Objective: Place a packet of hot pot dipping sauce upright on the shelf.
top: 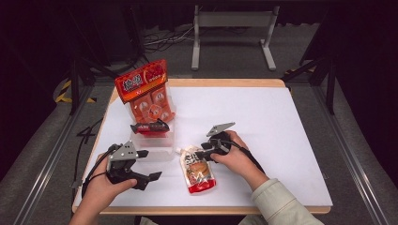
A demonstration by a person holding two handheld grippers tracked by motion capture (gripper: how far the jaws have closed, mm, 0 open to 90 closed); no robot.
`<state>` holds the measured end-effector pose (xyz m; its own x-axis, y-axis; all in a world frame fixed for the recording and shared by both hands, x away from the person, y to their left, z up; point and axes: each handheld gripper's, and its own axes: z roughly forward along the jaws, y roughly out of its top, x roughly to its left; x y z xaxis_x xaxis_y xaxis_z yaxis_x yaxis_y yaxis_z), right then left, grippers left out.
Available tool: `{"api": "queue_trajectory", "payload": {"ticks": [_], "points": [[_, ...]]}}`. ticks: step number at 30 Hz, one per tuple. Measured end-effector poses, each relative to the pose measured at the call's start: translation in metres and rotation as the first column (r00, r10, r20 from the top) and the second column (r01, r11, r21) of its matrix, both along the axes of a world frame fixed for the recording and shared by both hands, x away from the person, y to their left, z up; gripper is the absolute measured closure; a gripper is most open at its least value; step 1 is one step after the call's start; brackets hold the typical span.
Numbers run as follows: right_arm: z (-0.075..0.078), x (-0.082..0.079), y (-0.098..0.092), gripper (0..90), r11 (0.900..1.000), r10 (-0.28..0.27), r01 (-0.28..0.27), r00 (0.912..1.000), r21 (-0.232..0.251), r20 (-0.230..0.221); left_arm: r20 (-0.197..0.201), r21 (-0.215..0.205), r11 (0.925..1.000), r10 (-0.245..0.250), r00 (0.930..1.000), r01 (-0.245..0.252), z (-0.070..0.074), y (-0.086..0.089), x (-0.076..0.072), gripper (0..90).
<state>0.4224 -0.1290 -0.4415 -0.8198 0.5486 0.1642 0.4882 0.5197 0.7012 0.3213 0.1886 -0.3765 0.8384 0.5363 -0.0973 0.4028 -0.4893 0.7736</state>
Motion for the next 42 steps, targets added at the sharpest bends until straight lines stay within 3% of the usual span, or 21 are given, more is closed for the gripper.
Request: {"api": "queue_trajectory", "payload": {"ticks": [6, 11, 18, 19, 27, 31, 42], "points": [[-0.001, -0.002, 0.003, 59.1, 1.000, 0.003, -0.003, 1.0000, -0.014, 0.006, -0.002, 0.003, 1.0000, -0.002, 1.0000, 0.002, -0.001, -0.001, 0.000, 13.1], [-0.001, -0.004, 0.004, 66.6, 0.999, -0.028, 0.029, 0.9995, -0.023, 0.015, -0.006, 0.003, 1.0000, -0.007, 1.0000, 0.007, -0.001, -0.002, 0.000, 13.0], [0.000, -0.007, 0.005, 84.6, 0.998, -0.030, 0.031, 0.9993, -0.053, 0.022, -0.003, 0.007, 0.9999, -0.013, 0.9999, 0.013, -0.002, -0.004, 0.001, 12.9], [0.000, -0.008, 0.005, 85.7, 0.998, -0.027, 0.027, 0.9996, -0.048, 0.005, -0.003, 0.007, 0.9999, -0.013, 0.9999, 0.013, -0.002, -0.004, 0.001, 13.0], [0.004, -0.011, 0.004, 89.1, 0.999, -0.020, 0.021, 0.9995, -0.034, 0.022, -0.009, 0.005, 0.9999, -0.011, 0.9999, 0.011, -0.003, -0.003, 0.001, 12.9], [0.012, -0.013, -0.001, 89.4, 1.000, -0.019, 0.020, 0.9996, -0.019, 0.018, -0.012, 0.005, 0.9999, -0.012, 0.9999, 0.012, -0.004, -0.003, 0.002, 12.9], [0.037, -0.021, -0.022, 89.7, 0.994, -0.040, 0.039, 0.9992, 0.102, 0.008, -0.009, 0.003, 0.9997, -0.023, 0.9997, 0.023, -0.003, -0.004, 0.001, 13.0]]}}
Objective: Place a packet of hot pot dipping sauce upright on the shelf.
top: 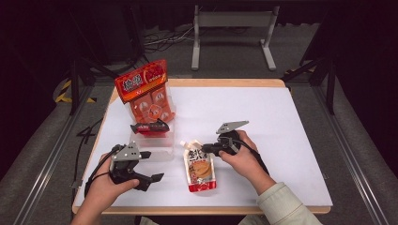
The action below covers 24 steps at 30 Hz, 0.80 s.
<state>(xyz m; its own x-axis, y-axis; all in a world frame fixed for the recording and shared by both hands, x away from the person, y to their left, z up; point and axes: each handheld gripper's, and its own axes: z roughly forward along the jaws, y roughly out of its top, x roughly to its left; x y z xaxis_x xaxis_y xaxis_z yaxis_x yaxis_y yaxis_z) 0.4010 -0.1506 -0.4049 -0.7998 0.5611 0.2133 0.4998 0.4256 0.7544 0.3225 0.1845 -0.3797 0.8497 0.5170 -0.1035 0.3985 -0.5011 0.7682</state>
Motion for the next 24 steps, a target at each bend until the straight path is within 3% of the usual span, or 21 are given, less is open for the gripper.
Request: {"api": "queue_trajectory", "payload": {"ticks": [13, 24], "points": [[0.036, -0.030, -0.025, 90.0, 0.987, -0.003, -0.012, 0.9952, 0.160, 0.098, -0.001, -0.010, 0.9999, -0.012, 0.9999, 0.012, 0.000, -0.001, 0.000, 13.3], [0.055, -0.045, -0.033, 90.0, 0.976, 0.035, -0.069, 0.9854, 0.207, 0.167, 0.027, -0.057, 0.9980, -0.025, 0.9993, 0.026, 0.003, -0.003, -0.002, 13.5]]}}
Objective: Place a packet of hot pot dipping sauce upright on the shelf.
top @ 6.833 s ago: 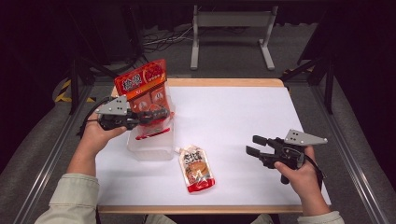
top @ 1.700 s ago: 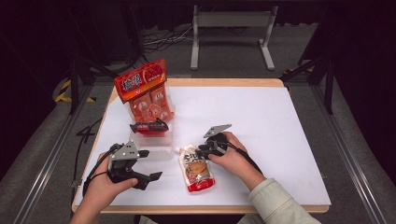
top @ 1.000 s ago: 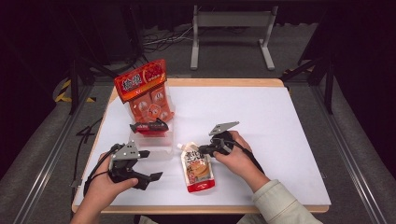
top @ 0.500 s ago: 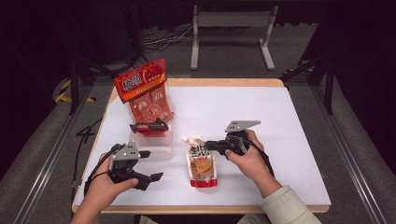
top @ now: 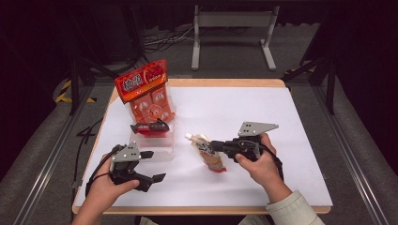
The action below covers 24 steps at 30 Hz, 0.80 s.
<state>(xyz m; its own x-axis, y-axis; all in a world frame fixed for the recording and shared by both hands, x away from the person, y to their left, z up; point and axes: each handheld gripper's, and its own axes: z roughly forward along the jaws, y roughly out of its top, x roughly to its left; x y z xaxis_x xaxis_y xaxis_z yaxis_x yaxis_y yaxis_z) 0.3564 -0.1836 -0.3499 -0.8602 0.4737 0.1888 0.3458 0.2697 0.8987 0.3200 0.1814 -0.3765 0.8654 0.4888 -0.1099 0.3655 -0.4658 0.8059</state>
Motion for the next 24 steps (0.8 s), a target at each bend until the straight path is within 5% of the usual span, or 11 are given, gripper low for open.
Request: {"api": "queue_trajectory", "payload": {"ticks": [5, 10, 17, 20, 24], "points": [[0.004, -0.001, -0.006, 90.0, 1.000, -0.006, 0.006, 0.9998, 0.024, 0.019, 0.014, -0.034, 0.9994, 0.011, 0.9998, -0.010, 0.001, -0.002, 0.001, 13.3], [0.007, -0.001, -0.010, 90.0, 0.997, 0.016, -0.019, 0.9994, 0.081, 0.032, 0.007, -0.136, 0.9907, 0.011, 0.9999, -0.009, 0.005, -0.009, 0.002, 12.3], [0.011, -0.005, -0.007, 90.0, 0.993, 0.028, -0.035, 0.9980, 0.111, 0.057, 0.042, -0.183, 0.9830, -0.002, 0.9991, 0.010, 0.007, -0.019, 0.001, 10.0], [0.012, -0.007, -0.006, 90.0, 0.990, 0.050, -0.058, 0.9966, 0.131, 0.065, 0.065, -0.229, 0.9722, -0.033, 0.9973, 0.047, 0.006, -0.027, -0.001, 6.5], [0.013, -0.009, -0.004, 90.0, 0.985, 0.070, -0.080, 0.9950, 0.151, 0.072, 0.068, -0.235, 0.9702, -0.042, 0.9968, 0.057, 0.005, -0.035, -0.001, 5.6]]}}
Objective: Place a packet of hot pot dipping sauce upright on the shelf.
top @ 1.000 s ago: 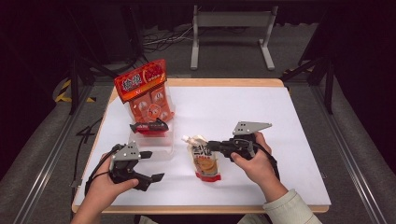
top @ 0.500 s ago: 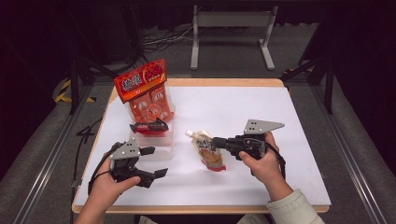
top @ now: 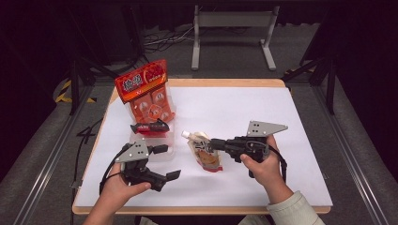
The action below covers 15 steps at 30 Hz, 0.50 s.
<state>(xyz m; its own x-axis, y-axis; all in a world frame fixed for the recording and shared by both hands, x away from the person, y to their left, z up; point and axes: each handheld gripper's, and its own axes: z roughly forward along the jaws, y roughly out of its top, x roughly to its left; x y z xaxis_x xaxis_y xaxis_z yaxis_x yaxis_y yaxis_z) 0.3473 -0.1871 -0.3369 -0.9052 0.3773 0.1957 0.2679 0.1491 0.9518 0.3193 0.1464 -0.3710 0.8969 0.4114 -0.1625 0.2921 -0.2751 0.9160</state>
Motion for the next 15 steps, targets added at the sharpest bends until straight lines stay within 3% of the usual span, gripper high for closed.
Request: {"api": "queue_trajectory", "payload": {"ticks": [5, 9, 15], "points": [[0.003, -0.005, 0.005, 90.0, 1.000, 0.028, -0.028, 0.9995, 0.013, 0.014, 0.011, -0.018, 0.9998, 0.008, 0.9999, -0.008, -0.001, -0.004, 0.001, 5.9], [0.003, -0.007, 0.008, 90.0, 0.999, 0.049, -0.050, 0.9985, 0.022, 0.026, 0.005, -0.061, 0.9981, 0.014, 0.9999, -0.014, -0.003, -0.007, 0.001, 6.7], [0.004, -0.012, 0.015, 90.0, 0.996, 0.075, -0.077, 0.9965, 0.039, 0.036, 0.032, -0.068, 0.9975, 0.024, 0.9992, -0.022, -0.003, -0.011, 0.002, 7.9]]}}
